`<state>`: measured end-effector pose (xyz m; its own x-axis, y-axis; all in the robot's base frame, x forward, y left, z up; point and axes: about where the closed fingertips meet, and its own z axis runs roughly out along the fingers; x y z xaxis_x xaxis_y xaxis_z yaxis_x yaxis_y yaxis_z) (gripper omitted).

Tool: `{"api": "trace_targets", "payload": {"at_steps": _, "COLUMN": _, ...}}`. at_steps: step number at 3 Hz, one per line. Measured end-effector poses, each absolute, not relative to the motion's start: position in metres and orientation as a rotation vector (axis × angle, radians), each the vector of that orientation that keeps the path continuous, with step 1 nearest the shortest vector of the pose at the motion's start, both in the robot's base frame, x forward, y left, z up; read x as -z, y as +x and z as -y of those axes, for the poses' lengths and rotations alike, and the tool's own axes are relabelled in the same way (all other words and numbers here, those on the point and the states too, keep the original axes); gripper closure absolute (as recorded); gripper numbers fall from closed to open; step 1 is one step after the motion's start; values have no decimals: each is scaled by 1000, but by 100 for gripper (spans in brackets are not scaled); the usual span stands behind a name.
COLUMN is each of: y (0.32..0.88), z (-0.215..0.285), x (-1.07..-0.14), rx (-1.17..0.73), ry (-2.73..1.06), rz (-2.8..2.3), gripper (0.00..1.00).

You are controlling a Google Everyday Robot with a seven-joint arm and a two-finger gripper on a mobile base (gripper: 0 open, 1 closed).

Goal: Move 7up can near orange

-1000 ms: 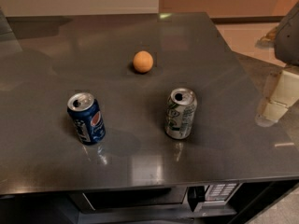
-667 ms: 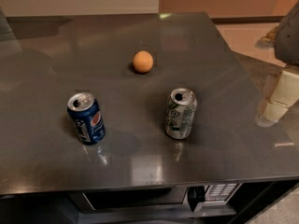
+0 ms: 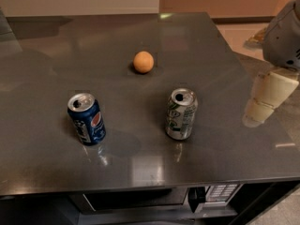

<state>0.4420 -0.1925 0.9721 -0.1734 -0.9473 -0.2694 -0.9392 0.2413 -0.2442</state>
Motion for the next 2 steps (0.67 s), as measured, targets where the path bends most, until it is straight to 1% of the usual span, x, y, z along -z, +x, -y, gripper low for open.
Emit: {"api": "trace_targets", "payload": {"at_steps": 2, "y": 452, "z": 138, "x": -937, "rx": -142, "ry": -1790, "rz": -2027, "gripper": 0}}
